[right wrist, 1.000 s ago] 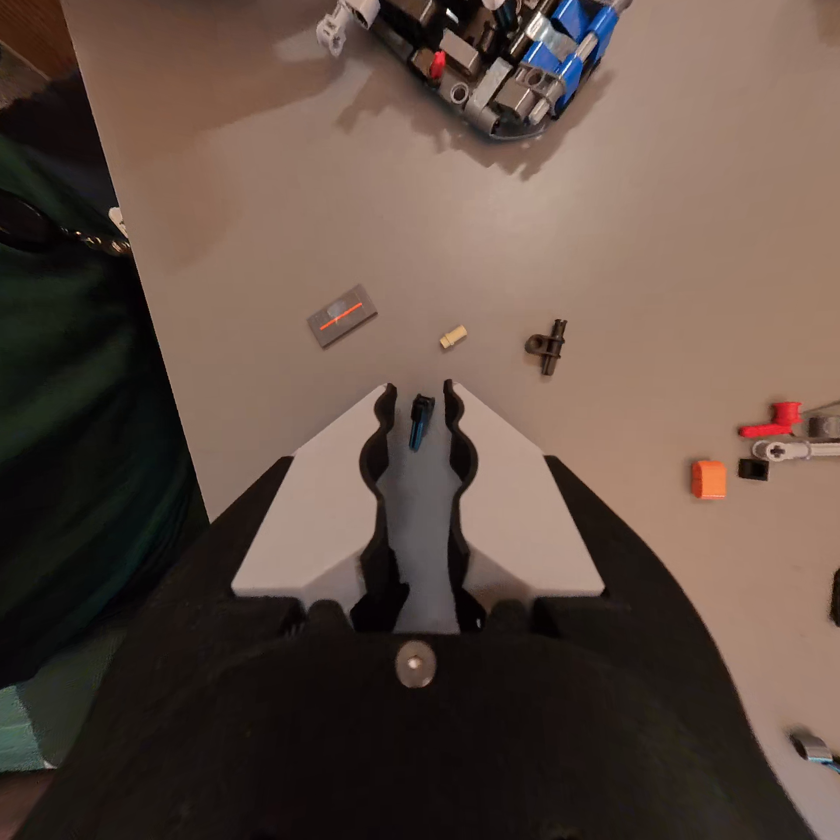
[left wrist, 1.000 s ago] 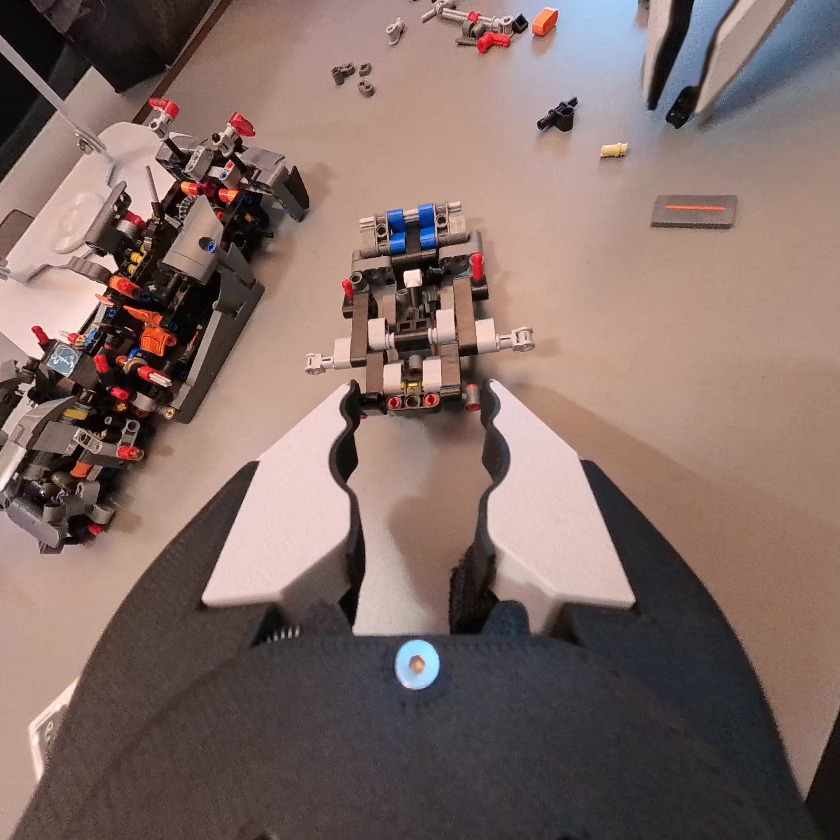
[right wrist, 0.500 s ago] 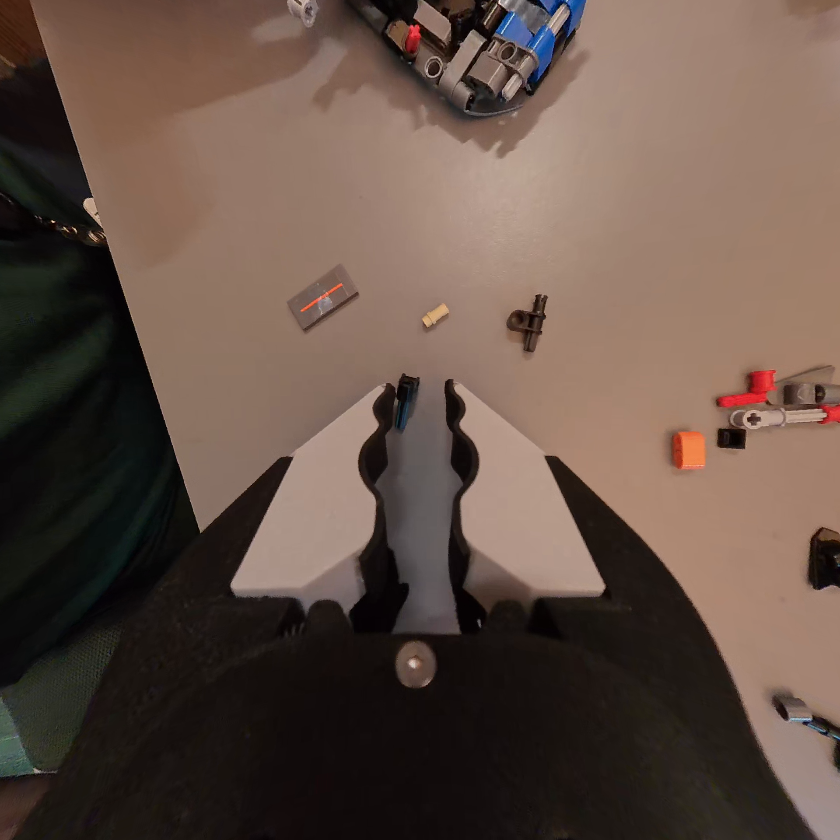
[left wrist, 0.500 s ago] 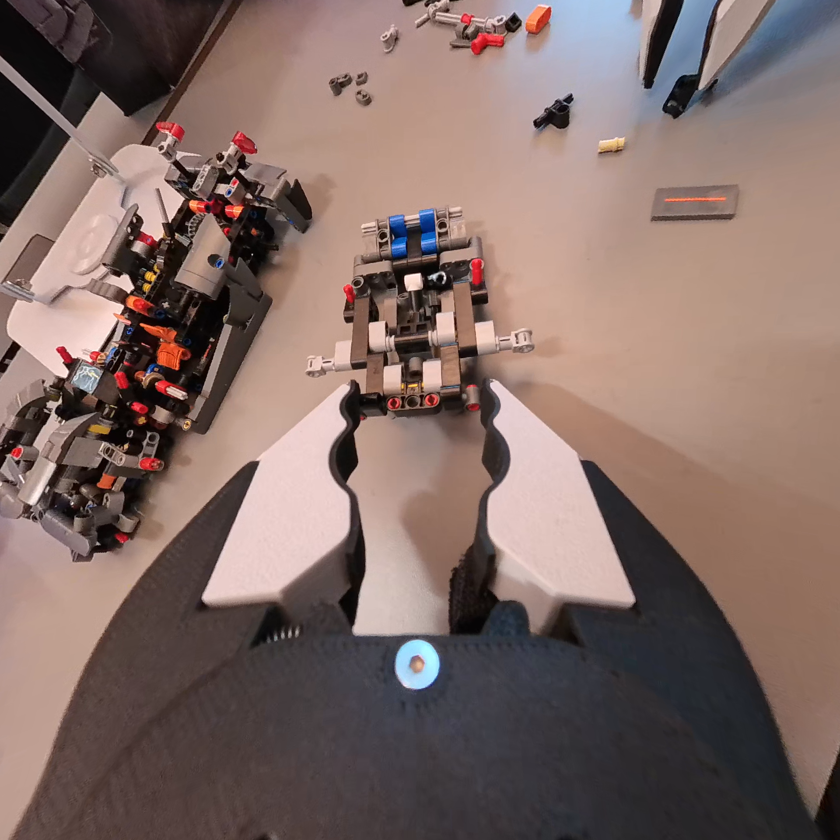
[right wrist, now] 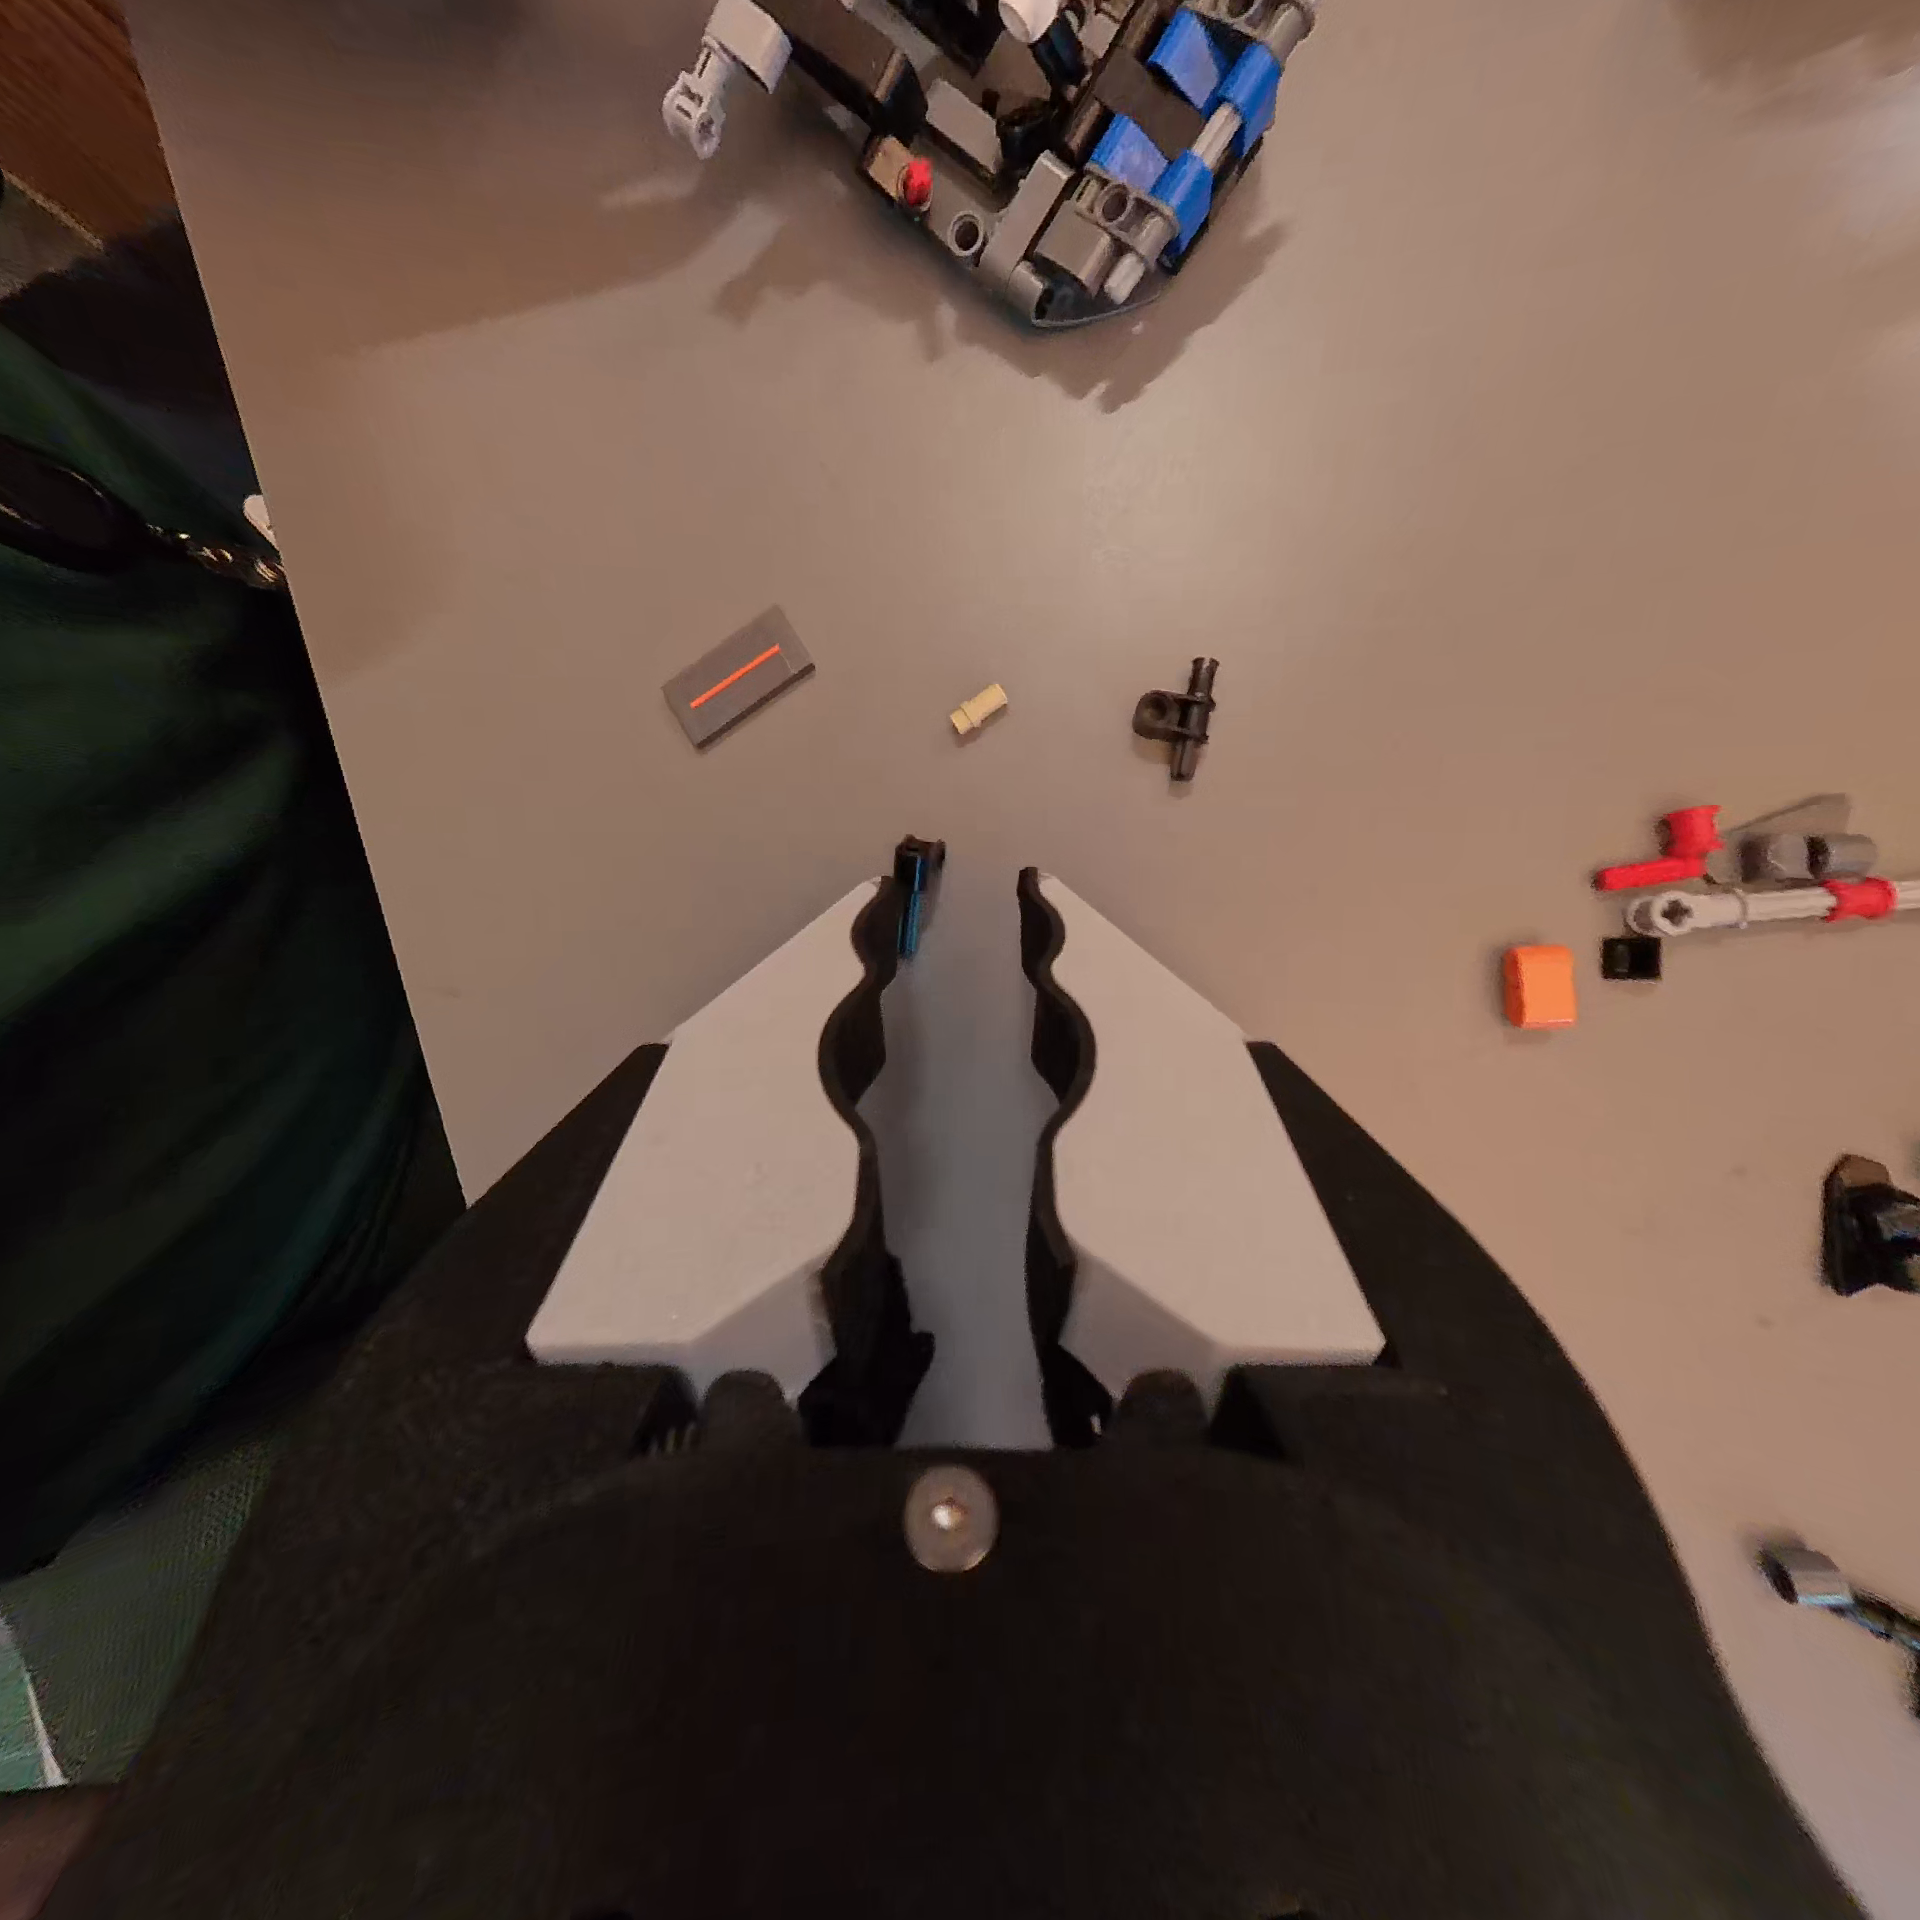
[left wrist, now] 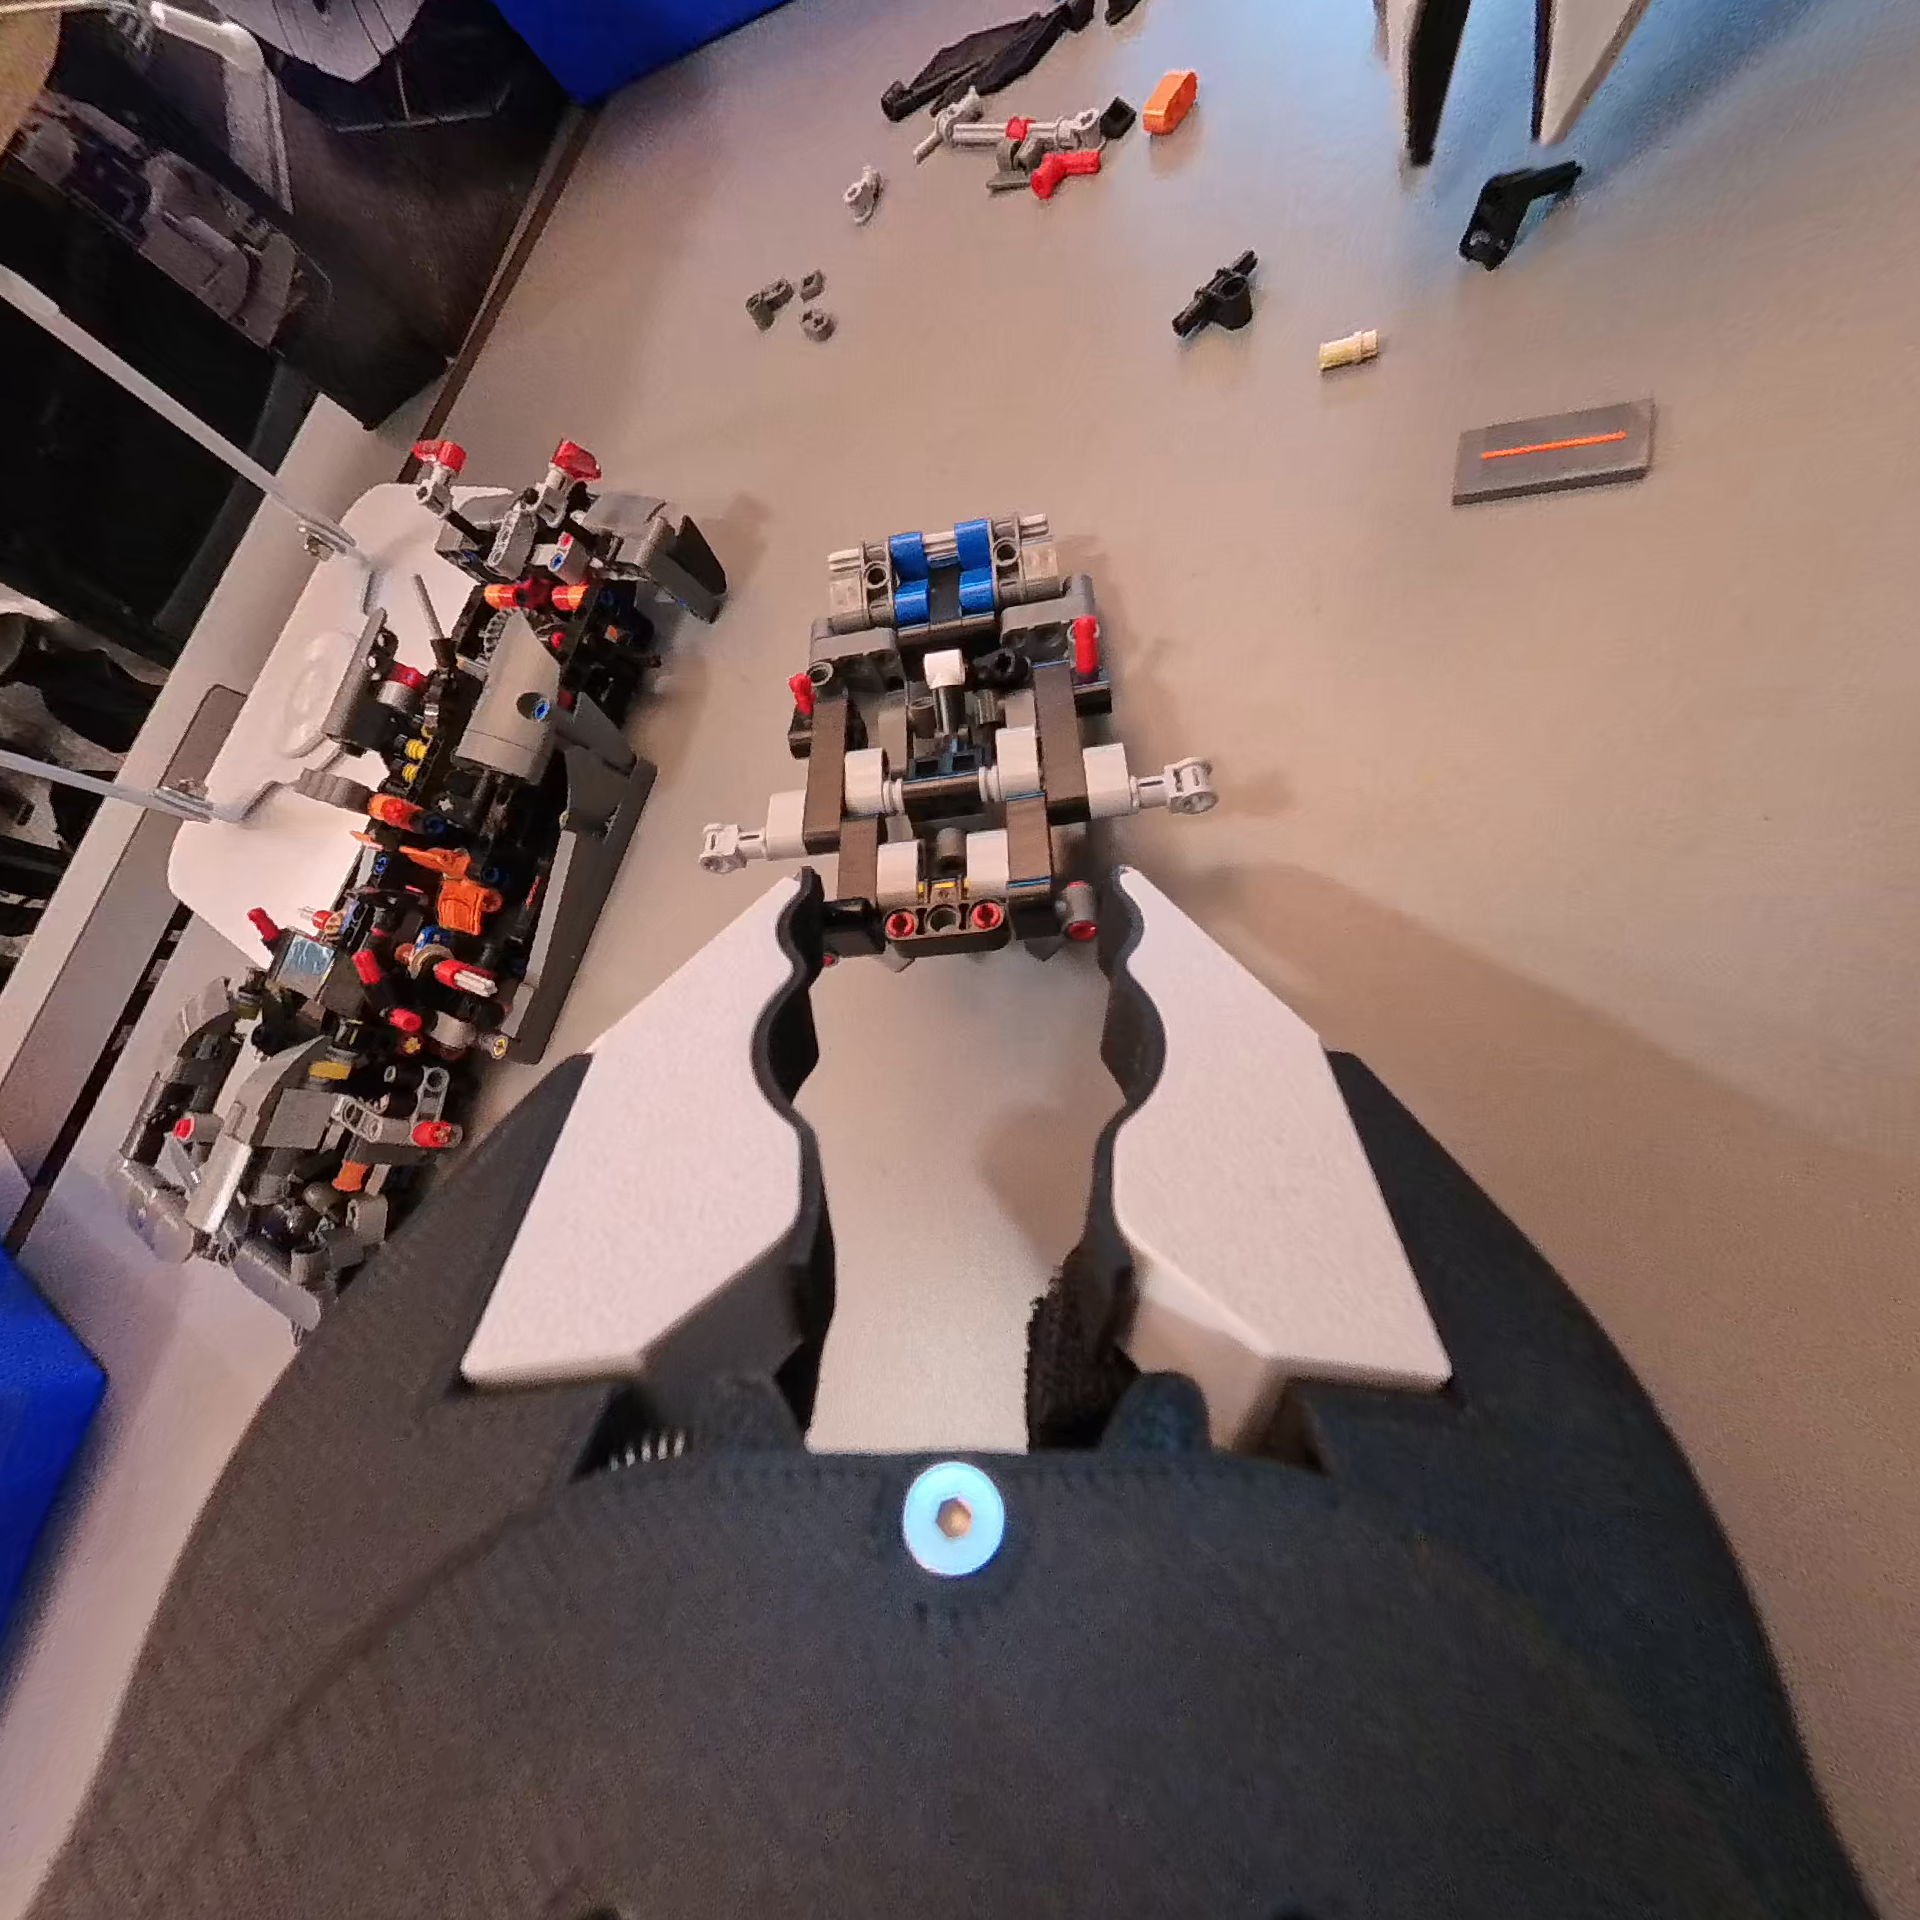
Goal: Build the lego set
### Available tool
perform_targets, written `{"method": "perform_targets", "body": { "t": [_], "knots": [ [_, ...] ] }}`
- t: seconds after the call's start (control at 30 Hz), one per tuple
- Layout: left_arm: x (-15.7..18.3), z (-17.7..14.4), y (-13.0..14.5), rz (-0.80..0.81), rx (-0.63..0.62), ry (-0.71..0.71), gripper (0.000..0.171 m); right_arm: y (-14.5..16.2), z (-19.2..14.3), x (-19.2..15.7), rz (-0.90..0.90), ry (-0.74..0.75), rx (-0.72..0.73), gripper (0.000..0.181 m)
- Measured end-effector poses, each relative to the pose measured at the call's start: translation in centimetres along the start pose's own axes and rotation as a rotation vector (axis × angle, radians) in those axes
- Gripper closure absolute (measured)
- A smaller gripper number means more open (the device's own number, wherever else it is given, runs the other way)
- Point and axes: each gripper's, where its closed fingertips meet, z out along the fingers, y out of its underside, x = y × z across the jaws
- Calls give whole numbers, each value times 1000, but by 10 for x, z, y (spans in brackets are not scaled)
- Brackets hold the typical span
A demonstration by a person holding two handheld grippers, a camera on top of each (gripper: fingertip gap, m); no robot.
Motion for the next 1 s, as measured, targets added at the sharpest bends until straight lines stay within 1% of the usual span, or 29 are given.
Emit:
{"method": "perform_targets", "body": {
  "t": [0.13,0.27,0.4,0.47,0.53,0.67,0.73,0.77,0.9,1.0],
  "knots": [
    [1,1,1,6,-8,7,120,5,-12,7,-2,9,-1,163],
    [2,2,1,8,-11,12,120,14,-17,7,-34,13,-65,168],
    [4,4,-1,7,-5,15,120,13,-4,-3,-70,-23,-96,169],
    [4,4,-2,11,-4,14,120,12,4,-6,-82,-30,-105,163],
    [4,4,-3,15,-2,12,120,7,9,-7,-78,-32,-95,161],
    [4,3,-4,27,2,9,120,2,16,-8,-73,-45,-83,165],
    [5,2,-5,36,7,5,120,0,19,-8,-72,-46,-78,174],
    [5,2,-5,41,10,5,120,-1,20,-7,-71,-46,-76,176],
    [6,2,-6,44,18,7,120,-2,20,-8,-69,-55,-67,176],
    [7,3,-5,43,21,7,120,-8,18,-9,-67,-68,-30,176]
  ]
}}
